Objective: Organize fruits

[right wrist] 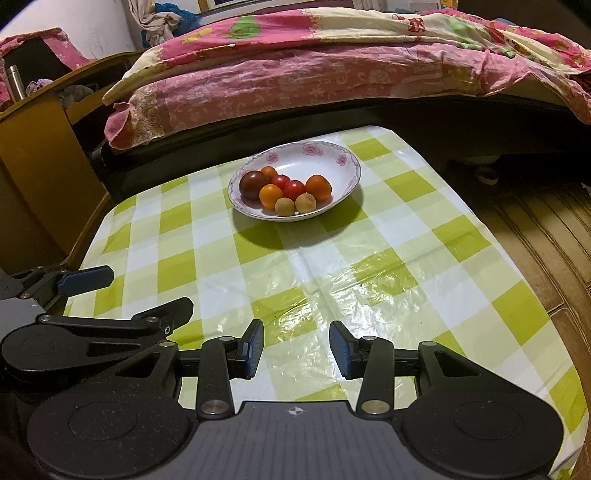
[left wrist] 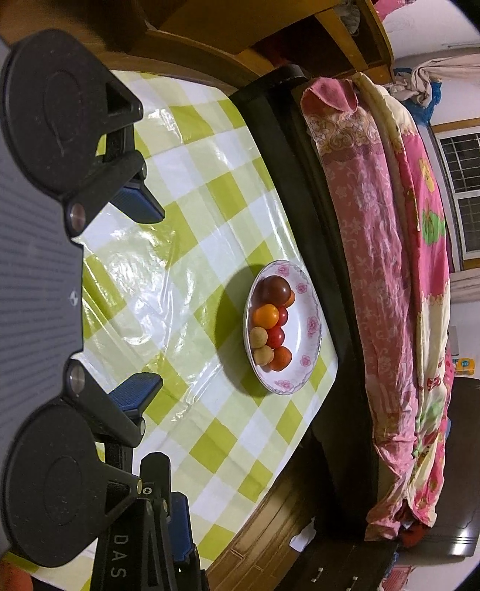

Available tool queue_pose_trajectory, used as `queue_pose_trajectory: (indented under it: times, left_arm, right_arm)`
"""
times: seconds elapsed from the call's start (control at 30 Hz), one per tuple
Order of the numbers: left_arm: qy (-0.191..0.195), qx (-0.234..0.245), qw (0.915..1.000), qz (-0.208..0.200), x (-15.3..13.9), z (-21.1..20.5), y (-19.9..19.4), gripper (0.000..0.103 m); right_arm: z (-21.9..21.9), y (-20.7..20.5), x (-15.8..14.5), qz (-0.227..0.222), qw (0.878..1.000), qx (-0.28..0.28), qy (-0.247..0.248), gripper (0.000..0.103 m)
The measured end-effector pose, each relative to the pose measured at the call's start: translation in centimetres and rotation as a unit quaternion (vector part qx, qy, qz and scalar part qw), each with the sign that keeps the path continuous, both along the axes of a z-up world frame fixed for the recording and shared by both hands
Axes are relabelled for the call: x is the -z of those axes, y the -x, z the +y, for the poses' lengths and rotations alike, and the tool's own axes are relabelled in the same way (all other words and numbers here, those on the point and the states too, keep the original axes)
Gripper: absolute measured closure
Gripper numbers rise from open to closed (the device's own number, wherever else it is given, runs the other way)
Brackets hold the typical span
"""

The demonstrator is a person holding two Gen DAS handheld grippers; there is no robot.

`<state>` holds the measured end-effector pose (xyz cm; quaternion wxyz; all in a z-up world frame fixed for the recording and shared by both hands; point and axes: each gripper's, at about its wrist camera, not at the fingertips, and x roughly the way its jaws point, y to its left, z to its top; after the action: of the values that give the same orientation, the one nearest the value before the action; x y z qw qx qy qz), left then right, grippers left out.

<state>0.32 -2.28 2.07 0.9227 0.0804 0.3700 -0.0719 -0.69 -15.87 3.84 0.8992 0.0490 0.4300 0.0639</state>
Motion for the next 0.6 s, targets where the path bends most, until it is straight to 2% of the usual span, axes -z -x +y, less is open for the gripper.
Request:
queue_pose_trajectory:
  times: [0.6]
  left_arm:
    - [0.006,-0.01,0.9998,0.017,0.4,0.3,1.6,0.008]
  right_arm:
    - [0.5,1.7,0.0,0.006,1.0,-0.007,0.005,0.065]
